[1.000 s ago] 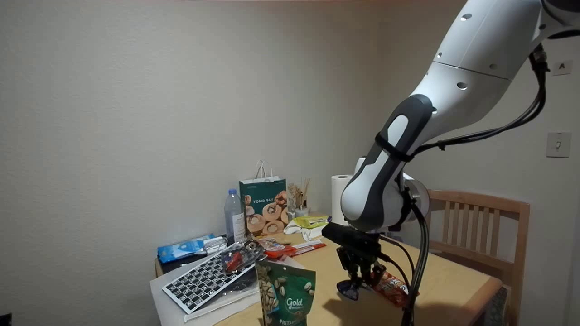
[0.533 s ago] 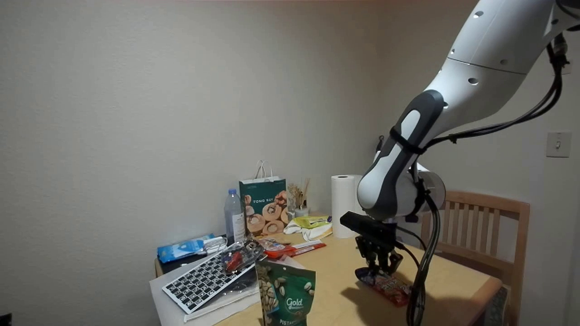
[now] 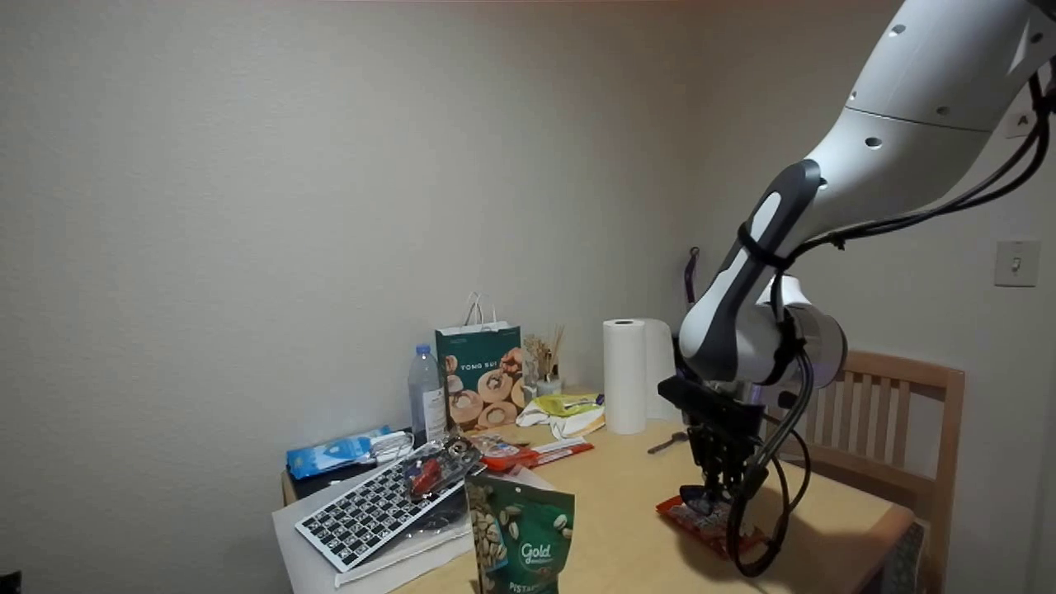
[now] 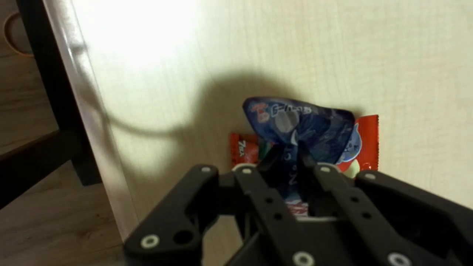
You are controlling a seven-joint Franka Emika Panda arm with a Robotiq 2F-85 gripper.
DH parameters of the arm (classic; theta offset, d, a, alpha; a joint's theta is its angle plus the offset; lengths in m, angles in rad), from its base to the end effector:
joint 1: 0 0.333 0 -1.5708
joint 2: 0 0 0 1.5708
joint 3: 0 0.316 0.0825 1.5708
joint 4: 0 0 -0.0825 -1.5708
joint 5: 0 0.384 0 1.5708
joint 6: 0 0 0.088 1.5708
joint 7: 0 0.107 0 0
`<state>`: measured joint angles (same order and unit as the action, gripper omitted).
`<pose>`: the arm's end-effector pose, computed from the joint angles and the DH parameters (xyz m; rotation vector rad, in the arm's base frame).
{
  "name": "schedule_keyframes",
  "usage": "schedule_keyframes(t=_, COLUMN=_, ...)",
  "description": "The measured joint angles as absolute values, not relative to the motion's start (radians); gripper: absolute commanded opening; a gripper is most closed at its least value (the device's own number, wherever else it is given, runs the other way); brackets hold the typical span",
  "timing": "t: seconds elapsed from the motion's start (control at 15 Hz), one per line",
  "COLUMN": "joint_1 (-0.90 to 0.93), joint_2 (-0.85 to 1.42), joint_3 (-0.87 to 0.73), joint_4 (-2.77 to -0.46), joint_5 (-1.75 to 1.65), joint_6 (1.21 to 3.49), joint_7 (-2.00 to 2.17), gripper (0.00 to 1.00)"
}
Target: Move the blue pack
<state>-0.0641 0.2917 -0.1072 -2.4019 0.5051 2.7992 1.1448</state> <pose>0.4929 -0.1101 0.2034 -1.8566 2.2863 -0.0315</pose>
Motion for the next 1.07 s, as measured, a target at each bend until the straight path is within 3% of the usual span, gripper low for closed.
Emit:
schedule_keyframes(t=0.07, joint_1=-0.093, joint_2=0.293, joint_3=-0.078, joint_4=-2.393, joint_5=0.577, joint_6=2.804, joint_7=1.104, gripper=0.11)
schedule_keyframes(t=0.33, joint_1=-0.186, joint_2=0.296, joint_3=0.033, joint_4=-2.349, joint_5=0.731, joint_6=2.832, joint_7=1.017, gripper=0.11)
schedule_keyframes(t=0.4, joint_1=-0.19, joint_2=0.296, joint_3=0.036, joint_4=-2.347, joint_5=0.733, joint_6=2.832, joint_7=1.017, gripper=0.05)
schedule_keyframes(t=0.47, joint_1=-0.191, joint_2=0.296, joint_3=0.038, joint_4=-2.347, joint_5=0.734, joint_6=2.832, joint_7=1.017, gripper=0.05)
schedule_keyframes(t=0.8, joint_1=-0.043, joint_2=0.339, joint_3=-0.128, joint_4=-2.375, joint_5=0.621, joint_6=2.949, joint_7=1.279, gripper=0.06)
schedule_keyframes(t=1.07, joint_1=0.077, joint_2=0.401, joint_3=-0.273, joint_4=-2.365, joint_5=0.537, joint_6=2.907, joint_7=1.484, gripper=0.05)
